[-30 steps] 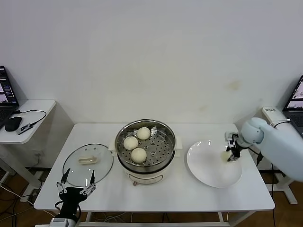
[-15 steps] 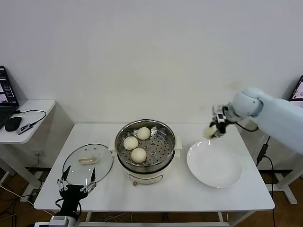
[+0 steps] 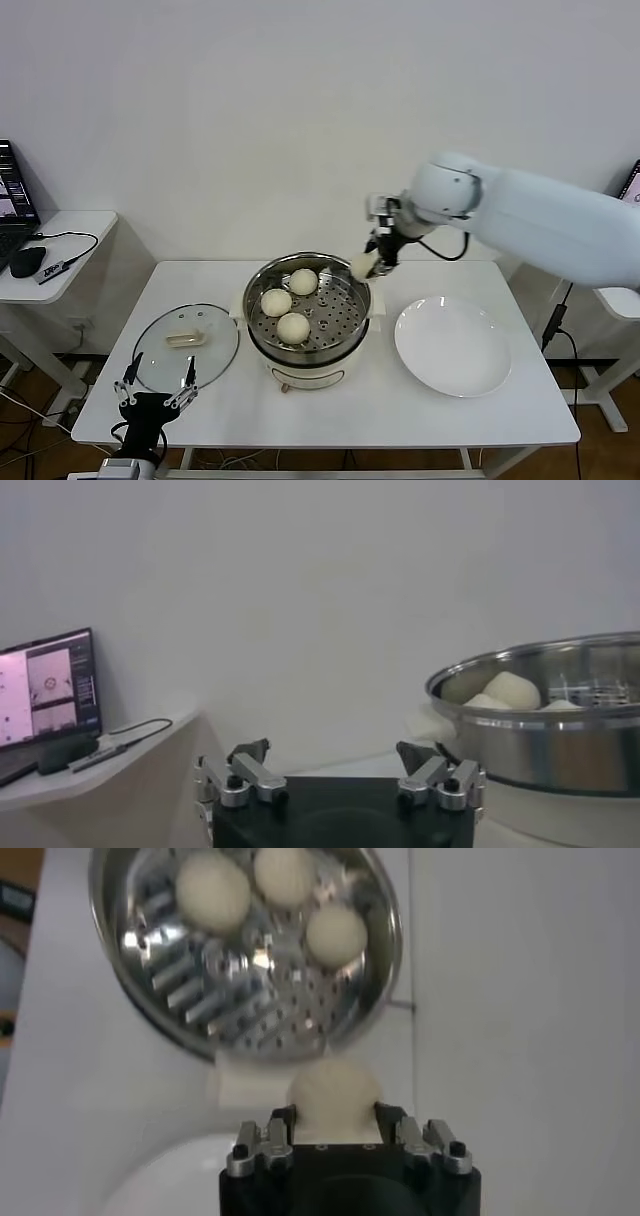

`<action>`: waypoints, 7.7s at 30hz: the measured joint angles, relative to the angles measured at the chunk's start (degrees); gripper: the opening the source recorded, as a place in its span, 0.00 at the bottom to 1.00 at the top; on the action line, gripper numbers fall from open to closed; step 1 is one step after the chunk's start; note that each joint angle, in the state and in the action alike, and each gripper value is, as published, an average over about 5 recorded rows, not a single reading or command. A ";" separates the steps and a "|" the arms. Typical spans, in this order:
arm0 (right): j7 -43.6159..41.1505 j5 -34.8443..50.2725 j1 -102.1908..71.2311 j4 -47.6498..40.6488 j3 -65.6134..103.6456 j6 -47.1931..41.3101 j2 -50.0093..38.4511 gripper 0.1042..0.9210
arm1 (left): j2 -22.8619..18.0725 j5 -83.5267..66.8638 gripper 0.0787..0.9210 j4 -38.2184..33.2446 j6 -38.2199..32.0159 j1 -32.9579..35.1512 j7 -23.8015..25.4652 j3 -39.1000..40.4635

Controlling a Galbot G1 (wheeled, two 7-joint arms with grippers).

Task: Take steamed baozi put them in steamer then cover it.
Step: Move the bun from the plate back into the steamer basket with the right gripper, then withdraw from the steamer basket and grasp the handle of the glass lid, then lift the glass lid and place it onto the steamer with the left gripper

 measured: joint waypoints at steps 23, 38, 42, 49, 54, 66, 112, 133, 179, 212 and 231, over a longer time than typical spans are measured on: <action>7.14 1.77 -8.65 -8.90 -2.62 -3.51 13.02 0.52 | 0.32 -0.97 0.88 1.06 -0.01 -0.69 0.04 -1.05; 7.03 -0.12 -10.01 -9.82 -1.84 -3.87 12.68 0.73 | 0.05 -0.84 0.88 0.82 0.01 -0.53 0.05 -0.87; 6.31 -0.13 -9.37 -9.13 -1.15 -3.87 11.89 0.85 | 0.11 -0.83 0.88 0.62 0.07 -0.60 0.06 -0.82; 6.25 0.55 -8.55 -6.20 1.35 -3.83 8.54 0.88 | 0.30 -0.92 0.88 0.41 0.09 -0.54 0.07 -0.85; 9.61 1.77 -9.53 -1.74 4.21 -3.43 3.91 0.88 | 0.22 -1.08 0.88 0.77 -0.05 -0.63 0.07 -0.81; 29.42 1.54 -27.09 10.30 21.21 7.31 -9.71 0.88 | -0.03 -0.10 0.88 2.19 -1.02 -1.51 -0.38 -0.06; 30.87 -15.88 -123.25 21.39 117.20 48.06 25.85 0.88 | 9.78 64.28 0.88 28.09 -8.28 -15.23 -4.15 0.99; 30.04 -18.19 -128.67 20.77 120.66 50.46 31.00 0.88 | 12.31 70.87 0.88 47.76 -9.19 -34.00 -3.40 8.66; 28.56 -19.39 -130.06 19.52 118.85 51.63 30.75 0.88 | 13.16 65.98 0.07 53.87 -8.85 -40.49 -3.20 10.50; 29.44 -21.51 -128.04 18.32 116.67 51.43 30.38 0.88 | 23.32 56.46 0.07 11.65 11.81 -31.86 14.65 10.91; 30.23 -28.67 -126.95 16.21 114.86 52.14 33.73 0.88 | 12.63 67.62 0.07 14.16 24.09 -49.01 23.79 33.26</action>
